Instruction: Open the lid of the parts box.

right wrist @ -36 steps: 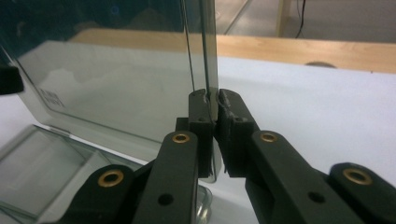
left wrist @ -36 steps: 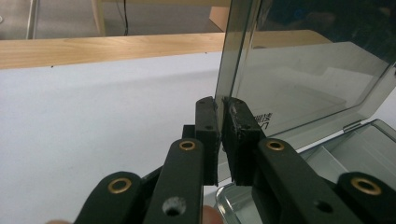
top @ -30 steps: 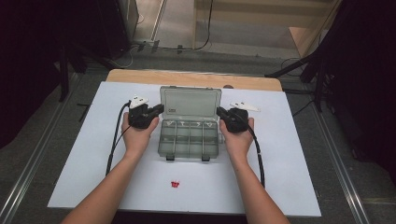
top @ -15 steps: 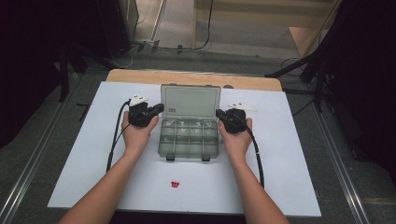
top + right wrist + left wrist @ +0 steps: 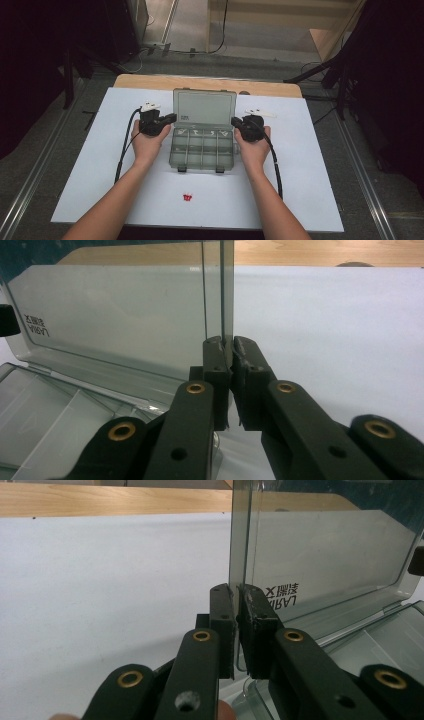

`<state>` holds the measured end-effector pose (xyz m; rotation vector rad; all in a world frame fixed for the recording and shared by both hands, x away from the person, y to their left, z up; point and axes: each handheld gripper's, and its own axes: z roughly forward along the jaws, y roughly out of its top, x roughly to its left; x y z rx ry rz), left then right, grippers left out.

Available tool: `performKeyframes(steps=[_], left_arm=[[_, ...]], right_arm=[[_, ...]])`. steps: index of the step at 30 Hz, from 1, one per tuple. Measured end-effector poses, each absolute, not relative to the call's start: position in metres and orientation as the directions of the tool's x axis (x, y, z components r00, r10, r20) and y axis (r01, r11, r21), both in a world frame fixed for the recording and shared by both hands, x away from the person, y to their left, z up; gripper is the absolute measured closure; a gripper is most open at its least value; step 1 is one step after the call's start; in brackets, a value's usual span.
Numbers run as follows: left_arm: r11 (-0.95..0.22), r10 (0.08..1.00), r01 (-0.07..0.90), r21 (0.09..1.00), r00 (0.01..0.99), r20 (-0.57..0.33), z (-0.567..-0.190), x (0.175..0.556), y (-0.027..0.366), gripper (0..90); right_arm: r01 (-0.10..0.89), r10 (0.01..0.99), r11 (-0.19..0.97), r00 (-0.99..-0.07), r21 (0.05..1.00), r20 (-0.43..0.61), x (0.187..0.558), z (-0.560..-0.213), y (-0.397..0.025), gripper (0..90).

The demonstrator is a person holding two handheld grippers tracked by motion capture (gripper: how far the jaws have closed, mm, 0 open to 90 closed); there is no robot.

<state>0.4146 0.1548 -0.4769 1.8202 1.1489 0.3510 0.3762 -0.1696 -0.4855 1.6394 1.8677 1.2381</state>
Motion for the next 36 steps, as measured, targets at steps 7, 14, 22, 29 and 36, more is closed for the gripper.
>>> performKeyframes(steps=[7, 14, 22, 29, 36], left_arm=[[-0.137, 0.821, 0.565, 0.814, 0.524, -0.225, -0.477, 0.416, 0.156, 85.0], [-0.127, 0.822, 0.574, 0.809, 0.517, -0.238, -0.477, 0.425, 0.154, 79.6], [-0.121, 0.813, 0.581, 0.805, 0.524, -0.256, -0.467, 0.437, 0.153, 78.4], [-0.112, 0.805, 0.602, 0.791, 0.521, -0.282, -0.467, 0.442, 0.155, 82.2], [-0.113, 0.809, 0.625, 0.773, 0.509, -0.294, -0.470, 0.446, 0.156, 82.4]], right_arm=[[0.608, 0.917, -0.061, -0.279, 0.792, 0.285, 0.392, -0.470, -0.174, 85.3], [0.622, 0.923, -0.060, -0.264, 0.781, 0.281, 0.396, -0.472, -0.173, 86.2], [0.632, 0.921, -0.071, -0.256, 0.772, 0.294, 0.400, -0.473, -0.174, 86.0], [0.647, 0.916, -0.074, -0.257, 0.759, 0.308, 0.404, -0.475, -0.176, 85.4], [0.662, 0.909, -0.076, -0.262, 0.745, 0.325, 0.409, -0.478, -0.179, 84.8]])
